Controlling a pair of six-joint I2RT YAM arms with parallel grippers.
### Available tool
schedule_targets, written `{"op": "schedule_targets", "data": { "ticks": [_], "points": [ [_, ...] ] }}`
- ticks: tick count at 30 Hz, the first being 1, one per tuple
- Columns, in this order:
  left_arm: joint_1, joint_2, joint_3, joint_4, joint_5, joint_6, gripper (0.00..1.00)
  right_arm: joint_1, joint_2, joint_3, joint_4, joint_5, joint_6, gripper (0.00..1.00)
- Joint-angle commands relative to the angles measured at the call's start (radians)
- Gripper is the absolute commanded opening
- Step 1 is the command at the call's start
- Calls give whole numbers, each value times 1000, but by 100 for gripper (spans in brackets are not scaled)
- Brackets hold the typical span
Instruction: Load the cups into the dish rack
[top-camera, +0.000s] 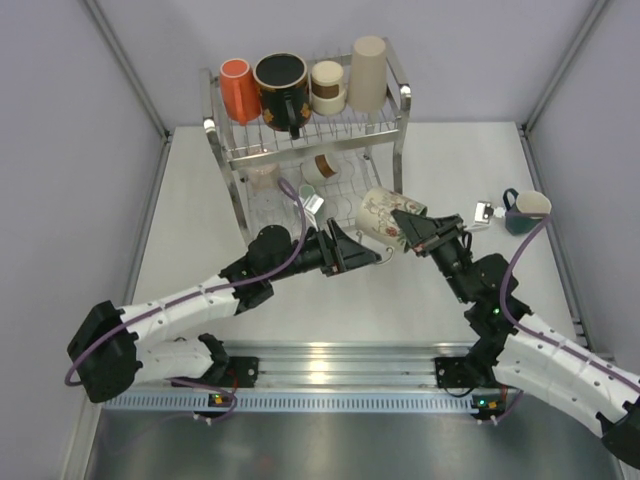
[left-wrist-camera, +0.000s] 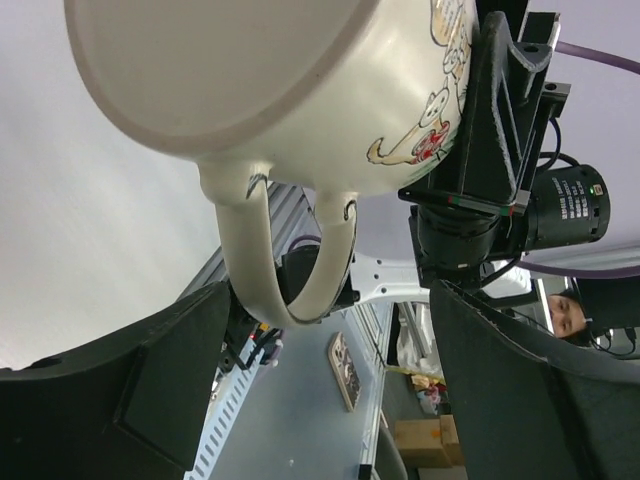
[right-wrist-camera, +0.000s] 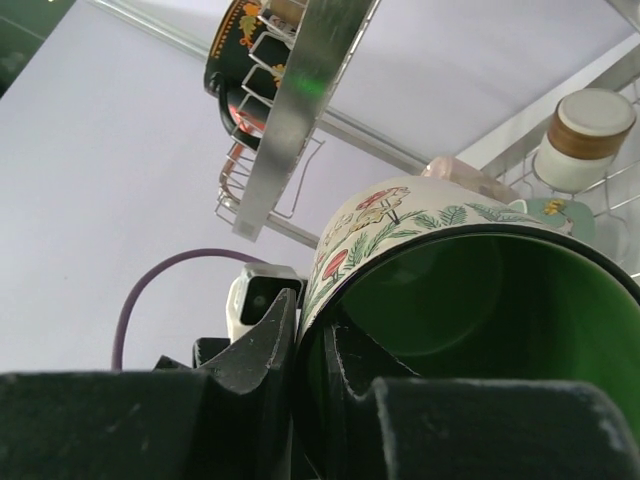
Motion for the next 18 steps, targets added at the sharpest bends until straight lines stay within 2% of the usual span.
{"op": "schedule_targets", "data": {
  "ticks": [1,6,9,13,16,18],
  "points": [
    [-23,17,54,144,-35,29,86,36,-10,43,314,44,40,0],
    [-31,23,52,144,-79,31,83,75,3,8,404,73,47,0],
    [-32,24,45,205,-88,19,72,95,12,-16,431,82,65,0],
    [-32,21,45,248,-89,12,68,105,20,-38,426,38,76,0],
    [-32,32,69,247,-51,28,51,115,9,-72,423,50,76,0],
    [-34,40,75,245,-39,13,47,115,-2,-90,419,71,76,0]
  ]
}}
